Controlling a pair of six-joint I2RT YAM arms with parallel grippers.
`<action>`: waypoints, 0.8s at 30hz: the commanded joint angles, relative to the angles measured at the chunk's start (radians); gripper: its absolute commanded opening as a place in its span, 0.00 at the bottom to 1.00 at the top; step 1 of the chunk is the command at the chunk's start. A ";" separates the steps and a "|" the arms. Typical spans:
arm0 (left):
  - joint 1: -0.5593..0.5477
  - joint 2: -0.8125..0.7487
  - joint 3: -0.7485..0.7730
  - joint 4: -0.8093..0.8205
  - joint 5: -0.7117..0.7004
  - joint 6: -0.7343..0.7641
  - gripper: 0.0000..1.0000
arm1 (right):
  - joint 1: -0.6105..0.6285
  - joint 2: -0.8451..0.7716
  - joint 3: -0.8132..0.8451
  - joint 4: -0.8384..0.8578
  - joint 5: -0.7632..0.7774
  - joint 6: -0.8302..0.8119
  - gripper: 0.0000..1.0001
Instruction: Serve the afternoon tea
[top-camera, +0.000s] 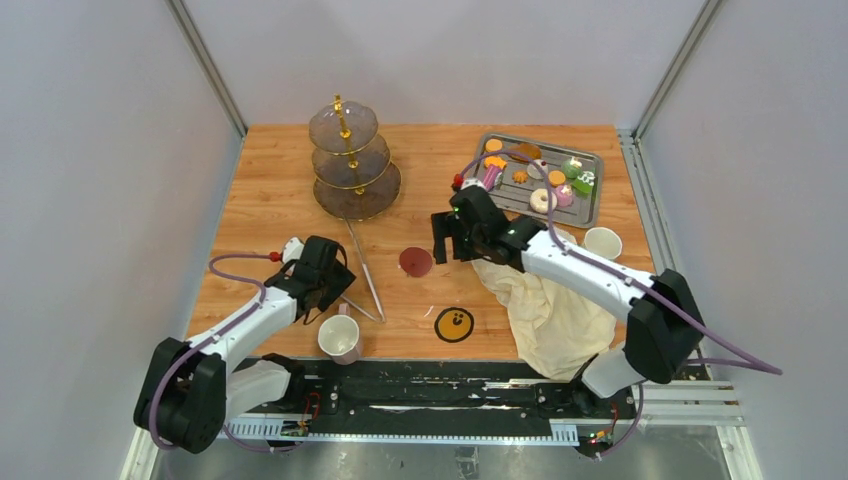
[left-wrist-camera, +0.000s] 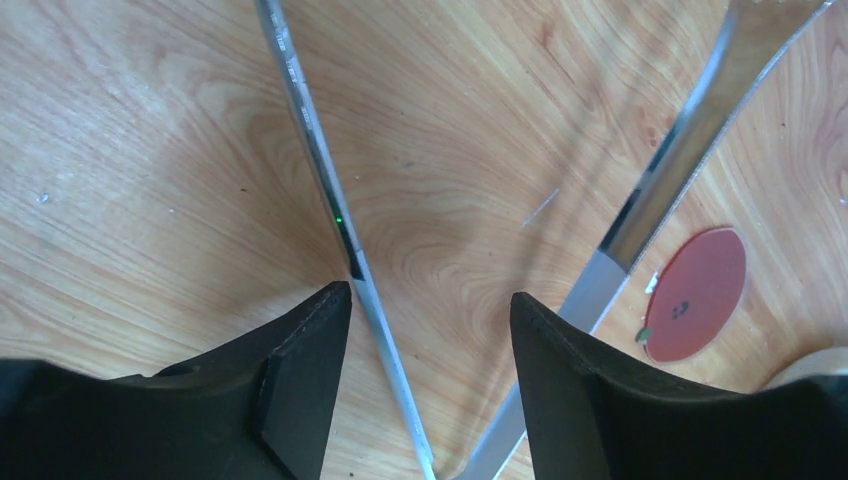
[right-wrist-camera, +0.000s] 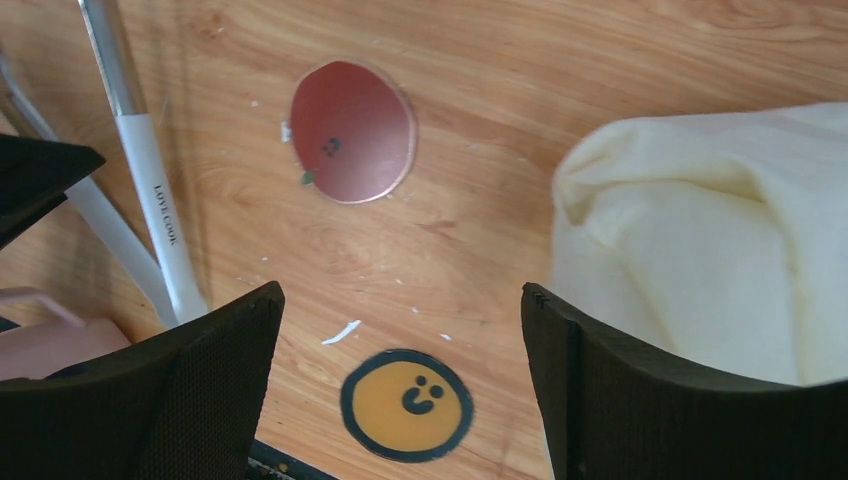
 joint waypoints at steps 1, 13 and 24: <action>0.003 -0.044 0.057 -0.021 0.030 0.078 0.66 | 0.090 0.090 0.064 0.069 -0.010 0.025 0.87; 0.012 -0.317 0.320 -0.325 -0.286 0.408 0.82 | 0.267 0.269 0.104 0.313 -0.008 -0.014 0.86; 0.105 -0.334 0.383 -0.379 -0.281 0.425 0.84 | 0.336 0.597 0.405 0.186 0.050 -0.016 0.66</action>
